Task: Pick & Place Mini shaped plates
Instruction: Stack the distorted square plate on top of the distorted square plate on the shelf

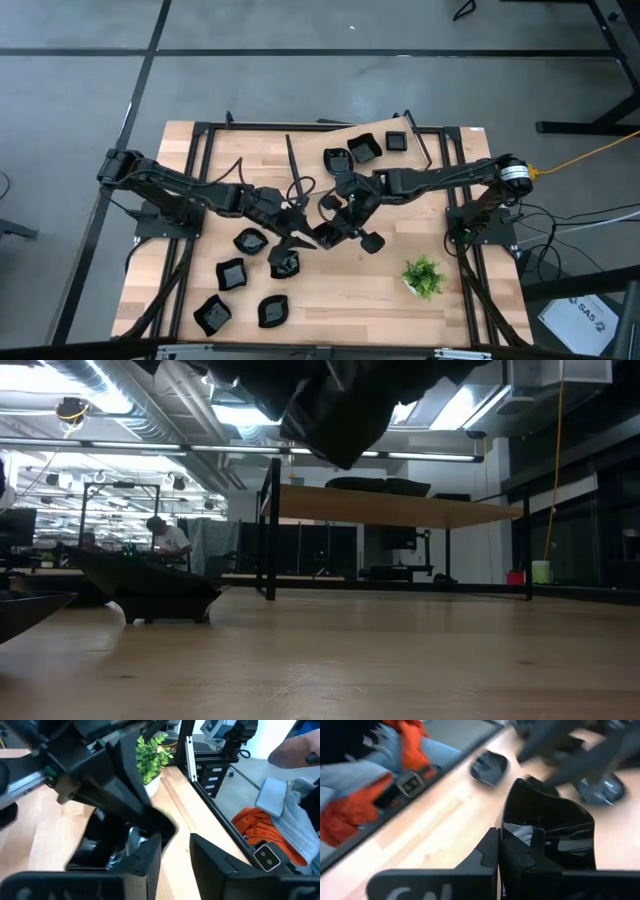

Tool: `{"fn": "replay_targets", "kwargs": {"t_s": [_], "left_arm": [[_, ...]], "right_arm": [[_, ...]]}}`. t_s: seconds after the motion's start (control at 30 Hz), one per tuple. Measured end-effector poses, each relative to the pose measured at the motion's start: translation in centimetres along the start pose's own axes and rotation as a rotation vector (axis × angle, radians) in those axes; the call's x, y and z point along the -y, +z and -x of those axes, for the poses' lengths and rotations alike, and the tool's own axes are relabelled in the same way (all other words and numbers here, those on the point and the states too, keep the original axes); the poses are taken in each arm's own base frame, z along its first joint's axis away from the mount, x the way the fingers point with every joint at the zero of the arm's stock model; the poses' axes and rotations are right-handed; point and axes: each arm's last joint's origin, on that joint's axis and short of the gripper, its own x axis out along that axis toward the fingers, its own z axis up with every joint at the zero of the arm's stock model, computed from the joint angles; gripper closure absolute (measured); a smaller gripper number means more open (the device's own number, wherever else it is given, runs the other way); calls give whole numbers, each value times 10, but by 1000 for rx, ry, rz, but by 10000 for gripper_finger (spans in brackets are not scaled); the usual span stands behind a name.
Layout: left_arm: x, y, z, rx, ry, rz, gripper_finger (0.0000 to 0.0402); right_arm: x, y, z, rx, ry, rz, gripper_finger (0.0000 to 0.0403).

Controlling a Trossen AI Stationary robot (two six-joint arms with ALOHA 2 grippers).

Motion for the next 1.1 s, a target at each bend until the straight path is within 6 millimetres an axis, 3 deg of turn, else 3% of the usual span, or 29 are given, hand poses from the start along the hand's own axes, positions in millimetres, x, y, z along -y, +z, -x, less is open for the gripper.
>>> {"fn": "replay_targets", "kwargs": {"t_s": [0.43, 0.77, 1.1], "left_arm": [[-9, 0, 48, -148, 75, 109, 299], [-12, -19, 55, -344, 265, 181, 300], [-14, -23, 57, -379, 355, 215, 303]], "right_arm": [[-6, 2, 53, -100, -204, -56, 397], [-21, 7, 101, -128, -367, -87, 395], [-26, 5, 140, -196, -659, -106, 394]]}}
